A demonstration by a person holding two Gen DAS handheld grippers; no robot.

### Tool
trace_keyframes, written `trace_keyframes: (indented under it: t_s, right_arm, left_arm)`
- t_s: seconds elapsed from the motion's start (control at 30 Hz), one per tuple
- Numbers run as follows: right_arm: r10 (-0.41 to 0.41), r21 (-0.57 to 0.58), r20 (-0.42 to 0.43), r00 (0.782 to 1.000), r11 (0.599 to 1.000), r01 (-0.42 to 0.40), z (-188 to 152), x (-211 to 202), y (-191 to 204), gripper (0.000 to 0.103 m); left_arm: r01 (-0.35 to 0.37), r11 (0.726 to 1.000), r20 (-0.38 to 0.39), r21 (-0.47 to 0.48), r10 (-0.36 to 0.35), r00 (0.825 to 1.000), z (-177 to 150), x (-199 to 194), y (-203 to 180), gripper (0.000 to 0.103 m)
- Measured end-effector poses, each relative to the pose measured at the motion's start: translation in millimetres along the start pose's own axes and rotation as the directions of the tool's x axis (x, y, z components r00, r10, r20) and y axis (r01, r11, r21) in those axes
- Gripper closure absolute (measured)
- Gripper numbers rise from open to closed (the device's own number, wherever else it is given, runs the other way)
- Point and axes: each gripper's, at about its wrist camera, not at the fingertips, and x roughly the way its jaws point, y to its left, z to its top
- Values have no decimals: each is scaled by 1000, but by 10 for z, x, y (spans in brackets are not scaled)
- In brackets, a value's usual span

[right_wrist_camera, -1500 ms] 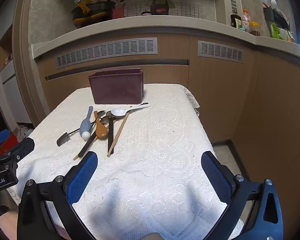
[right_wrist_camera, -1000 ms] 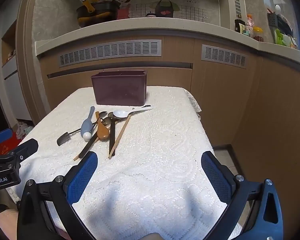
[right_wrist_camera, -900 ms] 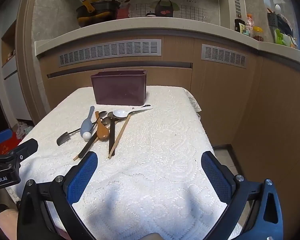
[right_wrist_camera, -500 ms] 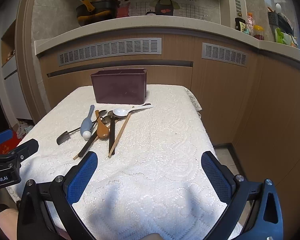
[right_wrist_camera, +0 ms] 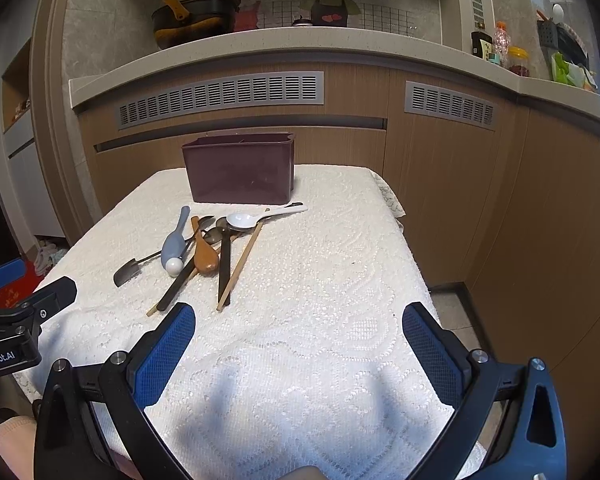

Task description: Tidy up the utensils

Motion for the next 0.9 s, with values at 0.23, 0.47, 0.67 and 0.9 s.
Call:
trace_keyframes:
  t_s: [0.23, 0.47, 0.67, 0.9]
  right_arm:
    - [1, 0, -2, 1000, 1000, -1, -4, 5, -3, 0]
    - [2, -1, -6, 1000, 1000, -2, -10, 14, -6, 0]
    - [4, -1, -13, 1000, 1000, -4, -12, 26, -16, 0]
    - [4, -1, -17, 1000, 1000, -4, -8, 36, -14, 0]
  left_arm:
    - [0, 1000, -2, 0, 0, 1000, 11, 2, 6, 0]
    - [-1, 1000, -9, -6, 1, 1000, -17, -1, 19, 0]
    - [-1, 1000, -12, -8, 1, 1000, -30, -12, 22, 0]
    - [-1, 1000, -15, -9, 1, 1000, -31, -18, 23, 0]
